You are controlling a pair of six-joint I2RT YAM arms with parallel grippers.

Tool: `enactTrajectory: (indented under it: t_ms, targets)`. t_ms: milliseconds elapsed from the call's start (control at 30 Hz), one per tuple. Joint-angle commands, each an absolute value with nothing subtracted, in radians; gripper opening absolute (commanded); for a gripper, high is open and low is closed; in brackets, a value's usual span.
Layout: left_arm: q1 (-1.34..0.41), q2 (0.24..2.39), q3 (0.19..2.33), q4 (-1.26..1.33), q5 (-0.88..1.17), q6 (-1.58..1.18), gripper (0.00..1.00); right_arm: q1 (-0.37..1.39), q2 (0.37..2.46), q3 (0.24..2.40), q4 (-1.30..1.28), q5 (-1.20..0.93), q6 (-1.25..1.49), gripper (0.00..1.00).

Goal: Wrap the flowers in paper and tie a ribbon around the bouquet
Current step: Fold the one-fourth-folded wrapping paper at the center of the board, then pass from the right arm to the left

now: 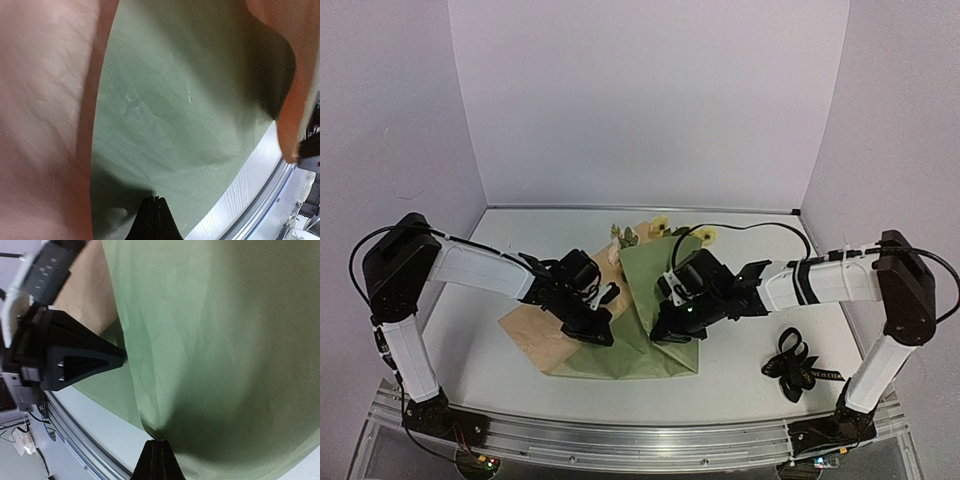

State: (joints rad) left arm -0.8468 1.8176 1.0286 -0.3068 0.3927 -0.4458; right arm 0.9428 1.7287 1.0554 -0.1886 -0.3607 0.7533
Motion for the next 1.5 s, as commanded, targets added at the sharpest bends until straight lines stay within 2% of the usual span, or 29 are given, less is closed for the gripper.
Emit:
enactTrajectory:
  t_ms: [0,167,267,533,800,1200,1400,1467]
  targets:
    - [-0.818,1.737,1.09,-0.307,0.445,-0.441,0.0,0.931,1.779,1.092,-0.134,-0.391,0.777,0.0]
    - [-0.77,1.694,1.095,-0.285,0.505,-0.46,0.06,0.918,1.825,1.097,-0.078,-0.426,0.8,0.0]
    - [-0.736,1.697,1.113,-0.267,0.512,-0.48,0.21,0.917,1.84,1.1,-0.06,-0.436,0.807,0.0]
    - [-0.654,1.832,1.197,-0.161,0.612,-0.527,0.46,0.913,1.851,1.094,-0.031,-0.453,0.82,0.0]
    - [-0.632,1.952,1.293,-0.145,0.714,-0.466,0.58,0.888,1.83,1.062,0.026,-0.521,0.836,0.0]
    - [-0.632,2.031,1.336,-0.056,0.814,-0.419,0.58,0.848,1.813,1.072,0.041,-0.687,0.858,0.0]
    - [-0.632,2.027,1.316,-0.026,0.826,-0.41,0.45,0.836,1.833,1.093,0.039,-0.752,0.876,0.0]
    - [-0.632,2.026,1.31,-0.022,0.827,-0.41,0.36,0.837,1.837,1.098,0.039,-0.76,0.877,0.0]
